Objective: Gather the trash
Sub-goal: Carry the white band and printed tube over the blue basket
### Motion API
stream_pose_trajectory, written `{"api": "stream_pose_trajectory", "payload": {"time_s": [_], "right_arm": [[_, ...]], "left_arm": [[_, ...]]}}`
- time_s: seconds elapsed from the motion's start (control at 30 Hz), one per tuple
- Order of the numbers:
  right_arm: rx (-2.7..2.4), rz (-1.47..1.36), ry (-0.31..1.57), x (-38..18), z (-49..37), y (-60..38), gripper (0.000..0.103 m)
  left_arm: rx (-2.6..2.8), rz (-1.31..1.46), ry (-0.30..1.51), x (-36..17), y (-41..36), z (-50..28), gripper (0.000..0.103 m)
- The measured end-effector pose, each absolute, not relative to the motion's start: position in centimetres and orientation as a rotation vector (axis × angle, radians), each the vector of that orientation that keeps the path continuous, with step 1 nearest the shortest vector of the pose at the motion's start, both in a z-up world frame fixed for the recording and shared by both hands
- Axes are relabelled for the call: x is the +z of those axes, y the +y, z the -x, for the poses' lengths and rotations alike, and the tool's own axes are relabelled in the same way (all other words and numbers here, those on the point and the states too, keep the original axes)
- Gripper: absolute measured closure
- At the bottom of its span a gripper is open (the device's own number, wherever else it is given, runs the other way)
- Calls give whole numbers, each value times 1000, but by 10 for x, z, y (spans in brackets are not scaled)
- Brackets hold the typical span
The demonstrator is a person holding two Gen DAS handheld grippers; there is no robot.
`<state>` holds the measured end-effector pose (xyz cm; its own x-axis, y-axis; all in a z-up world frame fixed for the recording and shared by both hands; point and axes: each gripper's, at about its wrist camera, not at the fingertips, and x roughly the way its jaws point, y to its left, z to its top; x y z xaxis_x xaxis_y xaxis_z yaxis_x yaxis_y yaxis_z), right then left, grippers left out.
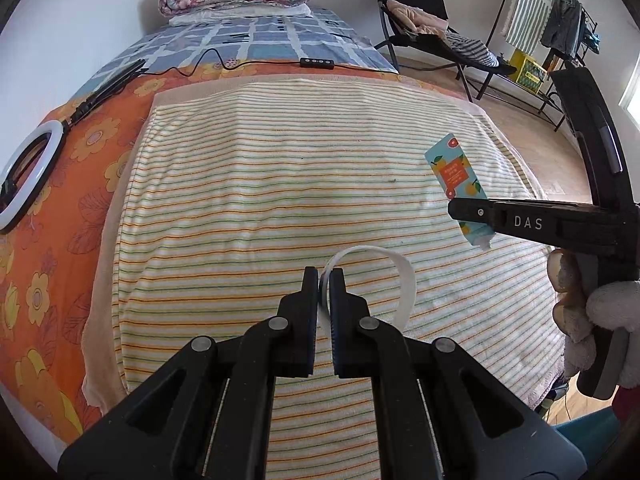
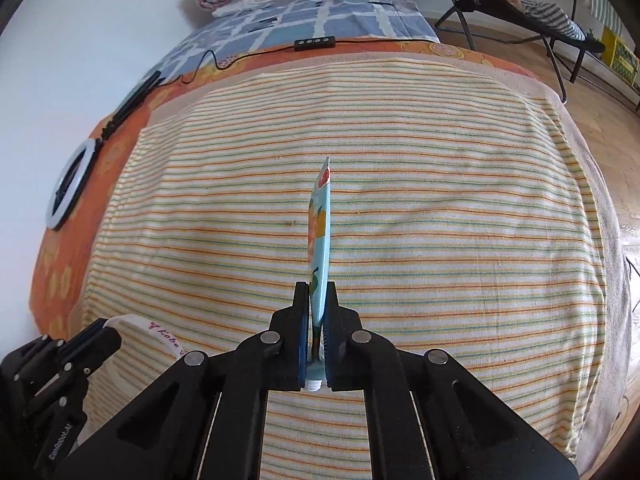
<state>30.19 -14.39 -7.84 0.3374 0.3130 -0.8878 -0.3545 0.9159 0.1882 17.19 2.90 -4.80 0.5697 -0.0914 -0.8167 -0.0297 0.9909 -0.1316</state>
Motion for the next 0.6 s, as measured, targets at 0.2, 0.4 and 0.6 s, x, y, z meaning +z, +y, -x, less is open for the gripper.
{"api": "stream_pose_trajectory", "payload": {"time_s": [0.2, 0.4, 0.6], "right_arm": [[464, 95, 1106, -65, -279, -146, 98], [491, 61, 1114, -64, -255, -161, 98], [512, 106, 1108, -64, -222, -169, 98]], "left_arm": [[-47, 124, 943, -36, 20, -156, 99], [-50, 109, 944, -33, 13, -137, 99], [-57, 91, 946, -34, 2, -114, 99]]}}
